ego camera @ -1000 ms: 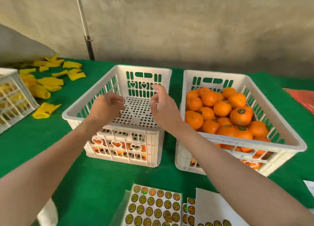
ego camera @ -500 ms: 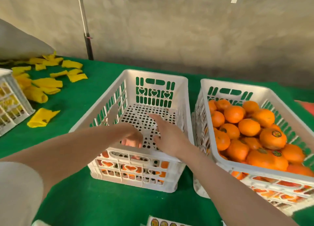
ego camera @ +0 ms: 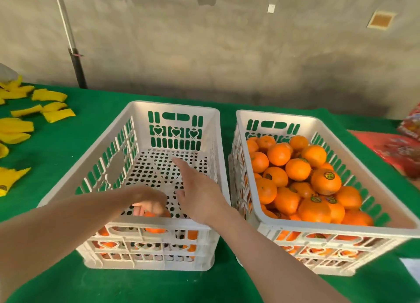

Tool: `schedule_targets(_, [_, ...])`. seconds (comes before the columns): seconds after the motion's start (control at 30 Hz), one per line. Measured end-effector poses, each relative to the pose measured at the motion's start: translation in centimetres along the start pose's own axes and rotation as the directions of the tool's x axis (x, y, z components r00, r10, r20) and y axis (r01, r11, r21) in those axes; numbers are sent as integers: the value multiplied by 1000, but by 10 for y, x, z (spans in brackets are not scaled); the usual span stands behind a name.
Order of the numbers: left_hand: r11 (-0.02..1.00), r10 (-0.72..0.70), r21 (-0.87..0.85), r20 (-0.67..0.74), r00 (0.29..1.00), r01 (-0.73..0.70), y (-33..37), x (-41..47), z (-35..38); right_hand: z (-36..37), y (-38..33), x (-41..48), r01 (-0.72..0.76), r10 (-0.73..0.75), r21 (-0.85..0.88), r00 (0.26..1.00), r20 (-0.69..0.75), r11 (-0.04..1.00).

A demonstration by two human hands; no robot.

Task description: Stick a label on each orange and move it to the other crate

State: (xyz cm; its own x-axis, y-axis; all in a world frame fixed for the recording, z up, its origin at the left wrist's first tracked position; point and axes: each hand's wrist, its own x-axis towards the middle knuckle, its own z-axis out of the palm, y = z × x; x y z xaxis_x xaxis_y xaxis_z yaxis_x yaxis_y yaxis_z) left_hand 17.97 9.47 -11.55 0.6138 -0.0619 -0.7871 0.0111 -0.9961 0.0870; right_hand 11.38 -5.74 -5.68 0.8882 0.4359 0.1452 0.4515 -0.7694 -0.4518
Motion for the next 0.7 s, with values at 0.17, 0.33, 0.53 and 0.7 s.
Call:
schedule_targets(0.17, [822,48,-493,-436,899,-283,-7,-23,-27,-4,-3,-6,24,-11,57,977,-213,998])
schedule_targets(0.33, [257,40,-796,-558,829,-549,4,-61,-26,-11,-1,-16,103,40,305,903,-428,947])
schedule_targets(0.53, [-236,213,-829,-554,805,-508,46,-119,0,-36,11,-48,201,66,516,889,-453,832])
schedule_targets(0.7, [-331,375,-831,-550,746,-446,88,-144,25,-58,25,-90,250,16,512,888,-459,822])
